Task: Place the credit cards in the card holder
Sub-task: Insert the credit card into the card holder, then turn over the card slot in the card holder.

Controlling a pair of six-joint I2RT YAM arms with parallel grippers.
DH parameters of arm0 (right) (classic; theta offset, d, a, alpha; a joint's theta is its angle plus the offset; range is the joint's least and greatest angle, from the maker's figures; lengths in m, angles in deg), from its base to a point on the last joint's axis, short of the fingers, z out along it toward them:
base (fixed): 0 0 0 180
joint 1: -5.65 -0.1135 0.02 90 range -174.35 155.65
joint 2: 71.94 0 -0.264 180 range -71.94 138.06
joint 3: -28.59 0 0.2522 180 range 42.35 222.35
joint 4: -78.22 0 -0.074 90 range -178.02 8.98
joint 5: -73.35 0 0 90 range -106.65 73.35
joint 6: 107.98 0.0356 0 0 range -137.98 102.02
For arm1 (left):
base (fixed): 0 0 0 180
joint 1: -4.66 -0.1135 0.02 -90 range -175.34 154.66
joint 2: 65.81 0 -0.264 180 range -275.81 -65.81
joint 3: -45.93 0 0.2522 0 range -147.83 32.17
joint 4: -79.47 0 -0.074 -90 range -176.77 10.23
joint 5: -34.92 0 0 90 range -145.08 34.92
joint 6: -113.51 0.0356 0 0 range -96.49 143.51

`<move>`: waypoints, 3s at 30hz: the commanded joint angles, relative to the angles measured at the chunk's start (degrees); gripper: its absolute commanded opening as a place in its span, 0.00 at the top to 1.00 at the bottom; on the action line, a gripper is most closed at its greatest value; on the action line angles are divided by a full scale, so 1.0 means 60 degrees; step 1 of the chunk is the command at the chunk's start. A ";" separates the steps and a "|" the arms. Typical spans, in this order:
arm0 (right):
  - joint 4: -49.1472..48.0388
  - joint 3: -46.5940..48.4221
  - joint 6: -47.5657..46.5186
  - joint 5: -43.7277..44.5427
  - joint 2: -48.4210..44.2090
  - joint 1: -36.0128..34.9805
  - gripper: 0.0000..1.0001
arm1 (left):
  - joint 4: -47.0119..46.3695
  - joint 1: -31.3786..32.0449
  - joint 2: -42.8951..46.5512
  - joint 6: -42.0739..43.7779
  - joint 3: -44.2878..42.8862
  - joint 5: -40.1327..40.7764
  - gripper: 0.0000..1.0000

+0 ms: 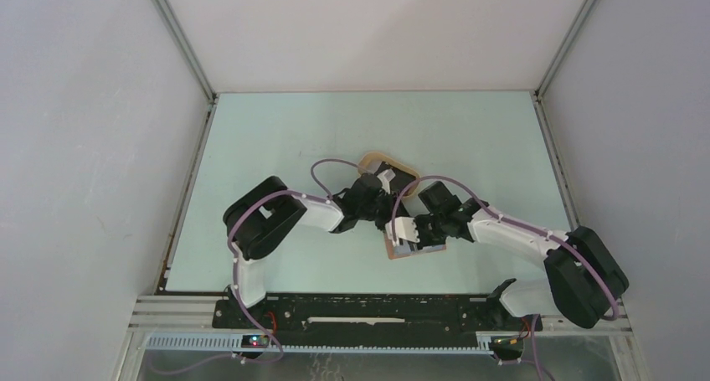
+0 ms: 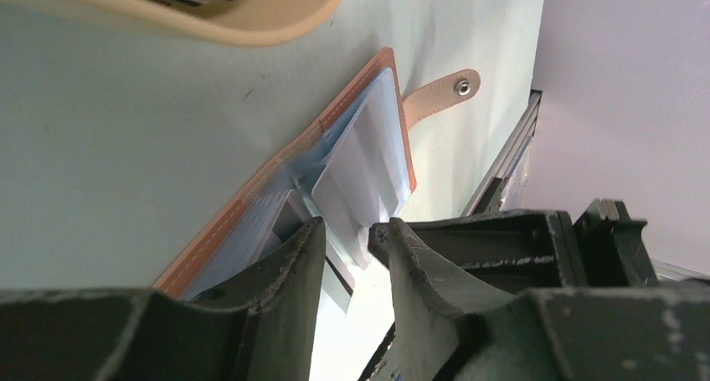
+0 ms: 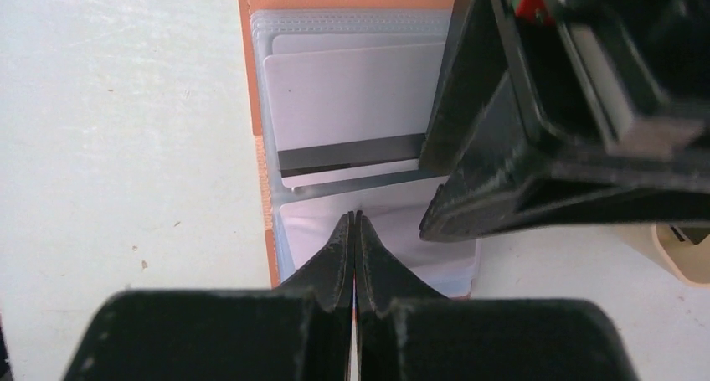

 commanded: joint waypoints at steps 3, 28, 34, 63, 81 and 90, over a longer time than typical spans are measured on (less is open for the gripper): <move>0.0932 0.0467 0.0315 -0.1603 -0.0991 0.0804 0.97 | 0.0352 -0.0071 0.0578 0.0510 0.1448 0.1211 0.56; 0.2841 0.3105 0.6518 -0.5702 0.1914 0.5280 0.46 | -0.8933 0.1572 0.4968 0.6729 0.6025 0.6029 0.18; 0.2840 0.3381 0.6900 -0.5319 0.2852 0.5226 0.46 | -0.9895 0.0532 0.3610 0.4974 0.5876 0.3597 0.00; 0.3297 0.4014 0.7268 -0.4393 0.4889 0.5000 0.52 | -0.6293 0.1099 0.1058 0.2326 0.3664 0.3313 0.88; 0.3719 0.4221 0.7259 -0.4911 0.5219 0.5163 0.53 | -0.3952 0.1443 0.1047 0.2426 0.2900 0.4261 0.94; 0.3607 0.4213 0.7415 -0.4992 0.5326 0.5199 0.50 | -0.3820 0.1472 0.1018 0.2499 0.2795 0.4233 0.95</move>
